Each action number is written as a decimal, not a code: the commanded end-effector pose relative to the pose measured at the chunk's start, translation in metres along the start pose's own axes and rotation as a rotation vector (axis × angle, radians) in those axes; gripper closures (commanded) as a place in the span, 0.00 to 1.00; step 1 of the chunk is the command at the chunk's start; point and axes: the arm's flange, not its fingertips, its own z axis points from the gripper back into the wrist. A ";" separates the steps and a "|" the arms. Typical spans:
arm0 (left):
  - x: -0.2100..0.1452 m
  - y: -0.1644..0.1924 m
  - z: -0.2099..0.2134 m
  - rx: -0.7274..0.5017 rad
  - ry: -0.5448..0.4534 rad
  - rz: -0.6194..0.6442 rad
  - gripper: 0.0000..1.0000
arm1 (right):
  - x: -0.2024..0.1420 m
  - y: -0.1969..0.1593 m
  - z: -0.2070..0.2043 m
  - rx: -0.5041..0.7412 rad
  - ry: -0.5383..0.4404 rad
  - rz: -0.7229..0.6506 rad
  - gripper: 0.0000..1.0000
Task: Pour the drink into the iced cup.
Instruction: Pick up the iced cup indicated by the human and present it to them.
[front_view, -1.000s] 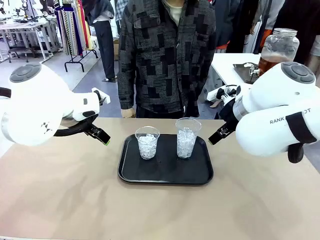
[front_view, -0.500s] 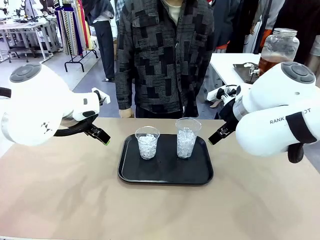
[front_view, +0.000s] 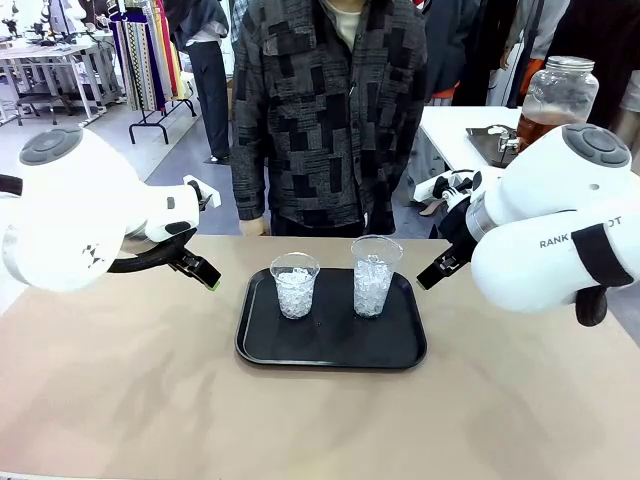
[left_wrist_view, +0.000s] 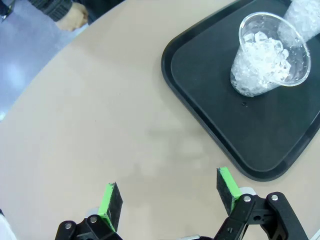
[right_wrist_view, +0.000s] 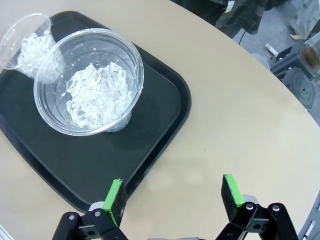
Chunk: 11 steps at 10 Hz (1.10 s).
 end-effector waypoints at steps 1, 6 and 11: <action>0.007 0.002 0.009 -0.018 -0.012 0.013 0.00 | 0.008 -0.007 0.008 0.047 -0.011 -0.023 0.00; 0.026 0.038 0.057 -0.214 -0.127 0.171 0.00 | 0.023 -0.062 0.057 0.381 -0.109 -0.210 0.00; 0.010 0.079 0.046 -0.517 -0.210 0.337 0.00 | -0.008 -0.118 0.046 0.748 -0.190 -0.458 0.00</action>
